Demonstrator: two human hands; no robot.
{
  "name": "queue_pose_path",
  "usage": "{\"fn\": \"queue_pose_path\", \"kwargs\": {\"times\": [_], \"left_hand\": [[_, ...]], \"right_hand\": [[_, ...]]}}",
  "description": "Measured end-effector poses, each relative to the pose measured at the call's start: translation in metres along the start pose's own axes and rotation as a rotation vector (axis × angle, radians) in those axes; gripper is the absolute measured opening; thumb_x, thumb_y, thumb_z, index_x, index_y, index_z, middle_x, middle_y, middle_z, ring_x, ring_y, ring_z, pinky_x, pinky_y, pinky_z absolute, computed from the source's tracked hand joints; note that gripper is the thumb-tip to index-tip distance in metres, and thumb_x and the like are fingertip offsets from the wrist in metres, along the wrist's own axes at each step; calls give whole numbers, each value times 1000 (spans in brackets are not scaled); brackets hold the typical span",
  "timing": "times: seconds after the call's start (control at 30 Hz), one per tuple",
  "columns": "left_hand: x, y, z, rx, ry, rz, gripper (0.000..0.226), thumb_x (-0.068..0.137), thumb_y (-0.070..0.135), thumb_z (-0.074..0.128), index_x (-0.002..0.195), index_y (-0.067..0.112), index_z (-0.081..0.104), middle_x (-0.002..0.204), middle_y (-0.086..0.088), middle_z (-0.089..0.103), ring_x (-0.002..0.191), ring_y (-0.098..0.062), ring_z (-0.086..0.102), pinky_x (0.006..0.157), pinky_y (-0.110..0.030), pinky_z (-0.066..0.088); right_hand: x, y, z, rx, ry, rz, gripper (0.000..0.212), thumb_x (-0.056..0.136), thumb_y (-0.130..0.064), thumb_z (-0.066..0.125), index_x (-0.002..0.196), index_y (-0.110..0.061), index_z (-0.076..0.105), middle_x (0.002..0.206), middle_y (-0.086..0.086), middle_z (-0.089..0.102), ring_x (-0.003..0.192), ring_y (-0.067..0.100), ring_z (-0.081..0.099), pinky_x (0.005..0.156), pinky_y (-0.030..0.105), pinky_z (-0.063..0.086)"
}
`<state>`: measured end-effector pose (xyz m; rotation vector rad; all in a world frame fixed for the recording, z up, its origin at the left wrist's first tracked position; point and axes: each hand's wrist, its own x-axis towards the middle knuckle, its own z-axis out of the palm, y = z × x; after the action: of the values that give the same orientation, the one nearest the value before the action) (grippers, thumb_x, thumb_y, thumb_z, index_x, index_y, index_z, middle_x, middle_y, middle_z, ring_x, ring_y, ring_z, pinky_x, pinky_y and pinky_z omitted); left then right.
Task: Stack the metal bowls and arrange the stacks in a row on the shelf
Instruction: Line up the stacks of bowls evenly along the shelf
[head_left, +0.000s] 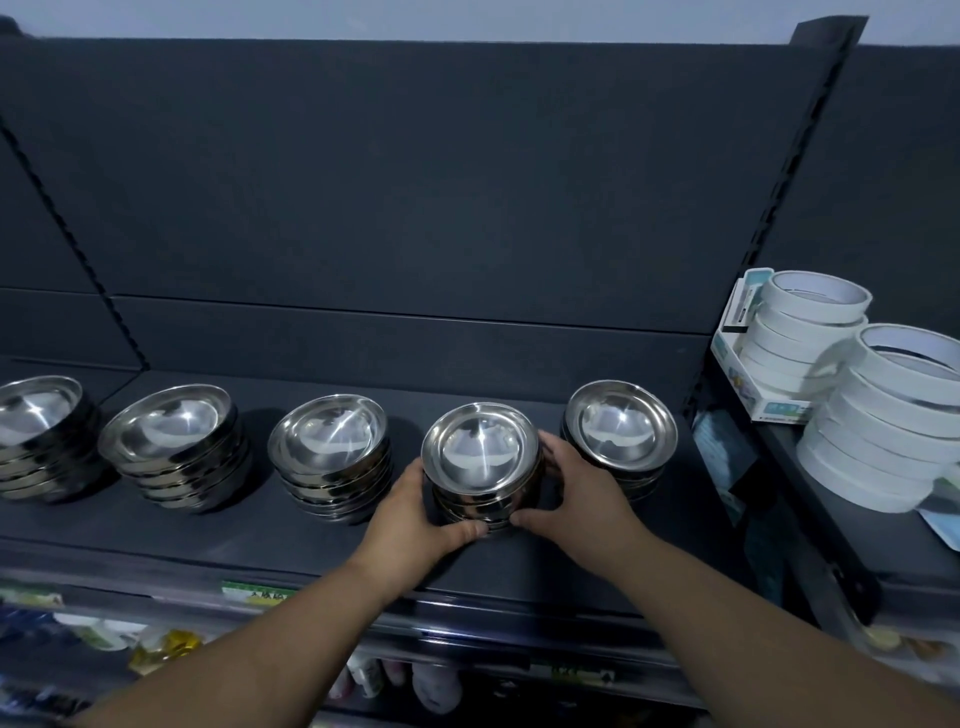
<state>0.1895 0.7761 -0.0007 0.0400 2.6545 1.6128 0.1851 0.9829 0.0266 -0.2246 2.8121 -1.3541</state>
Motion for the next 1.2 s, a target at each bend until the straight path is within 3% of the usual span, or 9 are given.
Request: {"fn": "queue_pose_path", "kwargs": {"times": [0.17,0.37,0.57,0.73,0.87,0.97,1.07,1.2], "left_hand": [[3,1,-1,-48,-4,-44,105,38,55,84,132,28,46,127,9,59,121,-7,52,108,-29,39],[3,5,-2,-173,-16,-52,91,40,35,90,123,23,54,115,7,67,112,-9,60,99,-25,45],[3,7,-6,-145,-9,-33,97,41,43,89,128,27,51,121,7,65,116,-8,57,108,-35,42],[4,15,-11,-102,14,21,96,45,43,89,131,29,49,127,9,60,119,-4,54,110,-32,39],[10,21,-17,-95,30,45,90,48,36,91,129,32,50,122,8,63,114,-8,58,106,-34,43],[11,26,-24,-163,-46,15,89,44,41,91,125,33,53,116,7,69,110,-10,64,101,-37,48],[8,37,-29,-303,-95,-47,72,53,49,84,118,27,61,111,6,72,108,-11,66,99,-34,49],[16,41,-30,-295,89,-164,36,79,53,60,94,22,69,92,-3,75,94,-26,70,90,-50,55]], "right_hand": [[2,-1,1,-3,20,1,105,61,-29,88,149,-25,31,144,-10,49,133,5,43,114,30,34],[2,0,1,55,34,-1,102,59,-30,89,146,-26,37,139,-11,53,130,2,46,113,30,37],[-2,-9,-4,134,32,8,92,65,-17,88,143,-28,40,123,-16,59,112,-5,54,98,10,41],[-2,-19,-9,274,18,32,88,68,-13,86,140,-35,40,117,-26,57,106,-5,59,94,20,50],[2,-27,-20,562,-37,97,74,71,-19,84,136,-33,50,129,-19,59,113,7,62,95,31,53],[5,-32,-22,758,-25,180,43,84,-24,73,125,-27,59,122,-11,67,107,11,66,90,35,56],[9,-28,-16,757,46,227,37,90,-16,67,125,-23,58,125,-7,65,107,14,66,84,34,58],[9,-24,-11,733,62,252,40,89,-10,64,126,-22,57,130,-5,60,110,16,64,85,38,59]]}}
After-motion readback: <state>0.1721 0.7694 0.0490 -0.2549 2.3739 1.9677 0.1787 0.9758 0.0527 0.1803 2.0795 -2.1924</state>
